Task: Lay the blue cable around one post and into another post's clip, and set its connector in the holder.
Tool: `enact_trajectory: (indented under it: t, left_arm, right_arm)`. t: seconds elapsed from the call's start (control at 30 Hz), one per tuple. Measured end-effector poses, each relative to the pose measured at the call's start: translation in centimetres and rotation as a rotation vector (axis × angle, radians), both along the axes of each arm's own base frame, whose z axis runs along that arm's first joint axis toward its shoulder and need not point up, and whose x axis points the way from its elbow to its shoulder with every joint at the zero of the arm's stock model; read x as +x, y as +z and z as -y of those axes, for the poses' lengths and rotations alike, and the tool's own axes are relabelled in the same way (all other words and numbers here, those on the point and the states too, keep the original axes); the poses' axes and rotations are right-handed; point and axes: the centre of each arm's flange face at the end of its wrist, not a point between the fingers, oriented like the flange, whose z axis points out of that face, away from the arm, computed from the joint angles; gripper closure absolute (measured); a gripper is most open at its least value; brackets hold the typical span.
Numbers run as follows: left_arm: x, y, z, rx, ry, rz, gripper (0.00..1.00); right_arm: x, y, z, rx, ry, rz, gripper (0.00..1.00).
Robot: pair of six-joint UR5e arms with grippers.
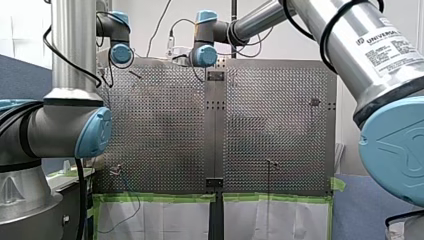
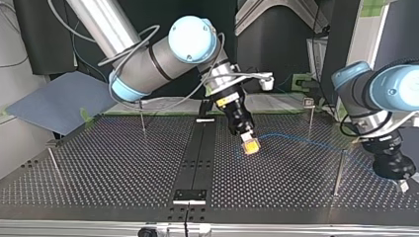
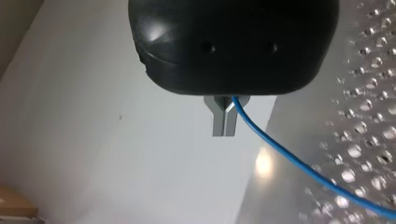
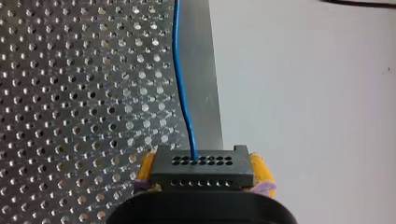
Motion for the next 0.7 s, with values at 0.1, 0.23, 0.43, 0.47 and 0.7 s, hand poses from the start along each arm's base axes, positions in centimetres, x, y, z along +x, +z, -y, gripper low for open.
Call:
enact_trajectory:
  t: [0.1, 0.23, 0.43, 0.47, 0.7]
  left_arm:
    - [0.7, -0.8, -0.9, -0.01, -0.001, -0.01, 1.0]
    - [1.6, -2.1, -2.2, -0.012, -0.002, -0.03, 1.0]
    - [2.3, -2.9, -3.3, -0.009, 0.002, -0.036, 1.0]
    - [2.3, -2.9, -3.4, -0.009, 0.003, -0.037, 1.0]
    - [2.9, -3.7, -3.3, 0.015, -0.013, -0.064, 1.0]
  right_arm:
    - [0.4, 0.4, 0.1, -0.003, 0.002, 0.006, 1.0]
    - [0.9, 0.5, 0.5, -0.001, -0.003, 0.012, 1.0]
    - [1.9, 0.2, 1.1, -0.001, -0.007, 0.008, 1.0]
    - [2.0, 0.2, 1.2, -0.003, -0.007, 0.011, 1.0]
    - [2.9, 0.7, 1.8, -0.022, -0.007, 0.039, 1.0]
